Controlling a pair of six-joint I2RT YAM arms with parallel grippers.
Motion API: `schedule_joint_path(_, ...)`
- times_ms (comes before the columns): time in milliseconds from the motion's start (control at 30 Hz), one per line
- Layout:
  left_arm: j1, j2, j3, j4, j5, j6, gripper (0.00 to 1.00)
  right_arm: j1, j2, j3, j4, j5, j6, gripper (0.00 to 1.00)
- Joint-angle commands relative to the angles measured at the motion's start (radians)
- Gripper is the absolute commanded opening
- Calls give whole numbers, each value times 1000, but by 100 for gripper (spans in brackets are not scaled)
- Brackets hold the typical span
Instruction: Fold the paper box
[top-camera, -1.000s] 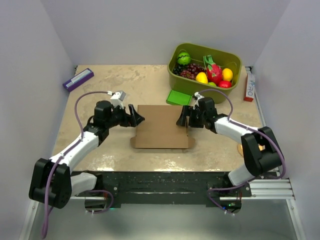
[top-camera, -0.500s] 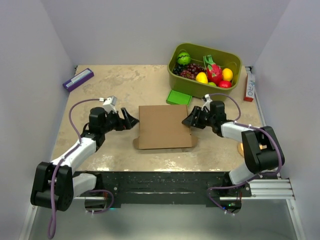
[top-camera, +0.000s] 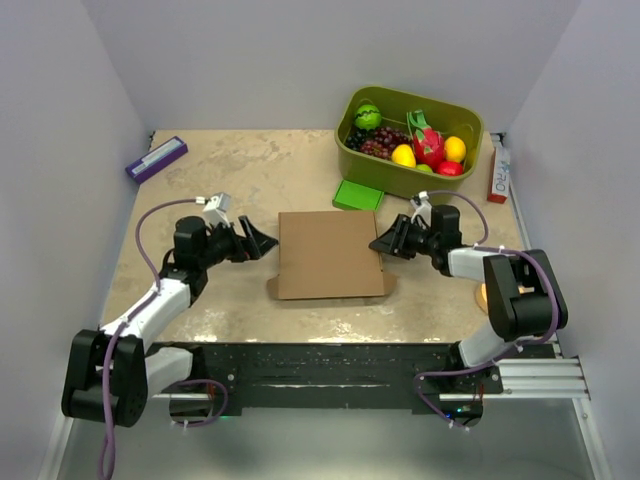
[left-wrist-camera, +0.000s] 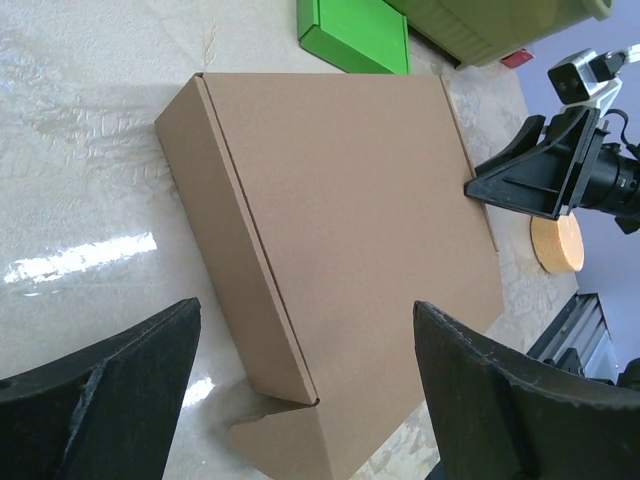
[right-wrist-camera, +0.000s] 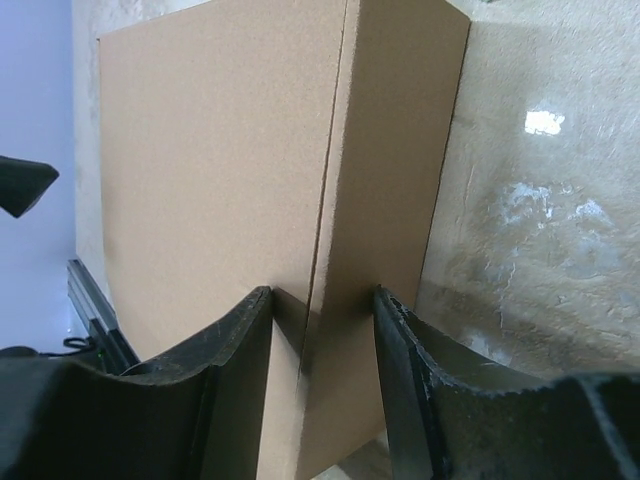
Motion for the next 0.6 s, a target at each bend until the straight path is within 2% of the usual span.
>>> schedule_joint_path(0,23,-52,-5,40,41,-26,91,-8,9,-47,-54,-60,8,0)
schedule_joint_path(433,83,-127,-28,-25,75,5,93,-11,-69,-59,-55,-129,38,0)
schedule_joint_path(567,106,-136,-54,-25,95,2,93,-11,-90,-47,-118,-57,-16,0)
